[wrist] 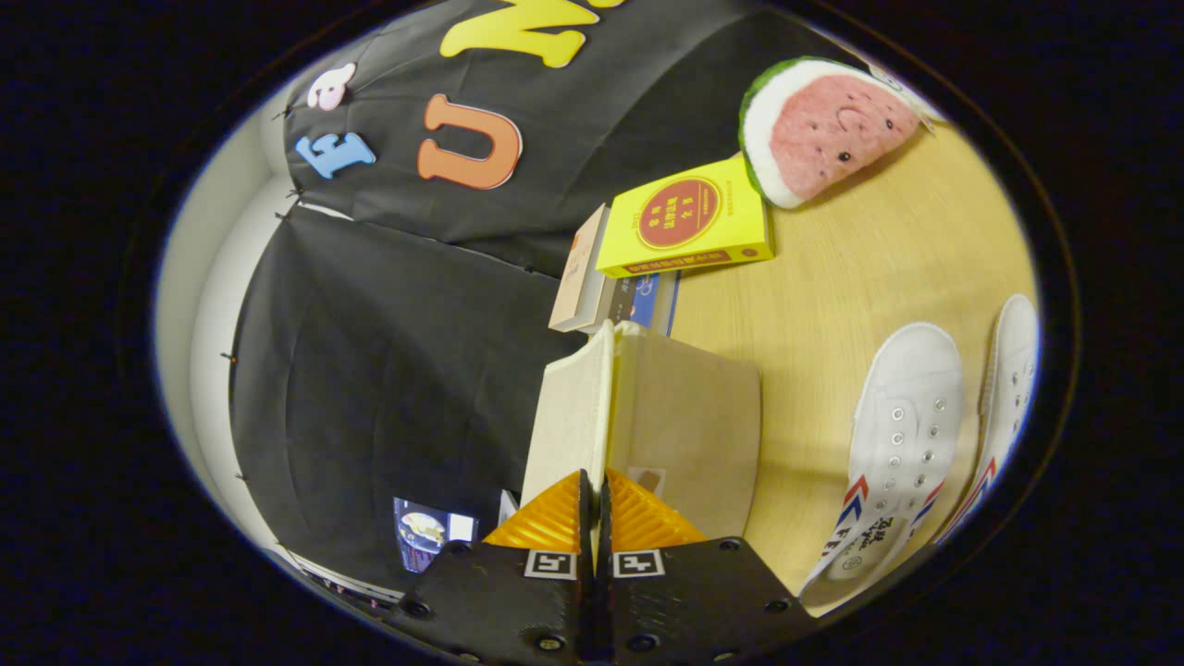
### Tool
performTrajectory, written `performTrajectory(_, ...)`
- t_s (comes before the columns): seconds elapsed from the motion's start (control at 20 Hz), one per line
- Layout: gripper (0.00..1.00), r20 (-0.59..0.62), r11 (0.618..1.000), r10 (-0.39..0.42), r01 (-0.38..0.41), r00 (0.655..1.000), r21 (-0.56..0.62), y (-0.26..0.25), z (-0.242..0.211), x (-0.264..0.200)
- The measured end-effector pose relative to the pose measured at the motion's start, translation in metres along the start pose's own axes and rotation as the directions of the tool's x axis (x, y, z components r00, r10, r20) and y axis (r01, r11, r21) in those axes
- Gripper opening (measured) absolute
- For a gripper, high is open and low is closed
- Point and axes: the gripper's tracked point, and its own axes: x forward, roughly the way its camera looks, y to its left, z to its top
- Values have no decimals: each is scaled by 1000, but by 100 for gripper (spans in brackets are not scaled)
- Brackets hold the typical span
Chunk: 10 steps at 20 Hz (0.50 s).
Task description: Open the storage box then place both shoes into the box .Put the left shoe in first, then the right shoe, with the right side of both shoes facing outward in a uniform manner.
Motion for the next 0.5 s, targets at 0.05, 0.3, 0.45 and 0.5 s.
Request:
performTrajectory(0.05,0,6,1000,-5,6,1000,-9,16,0,-4)
performTrajectory(0.3,0,53,994,-68,72,996,-78,84,5,-10)
performTrajectory(0.45,0,80,991,-77,85,994,-100,128,5,2)
performTrajectory(0.5,0,86,990,-72,82,994,-117,144,6,8)
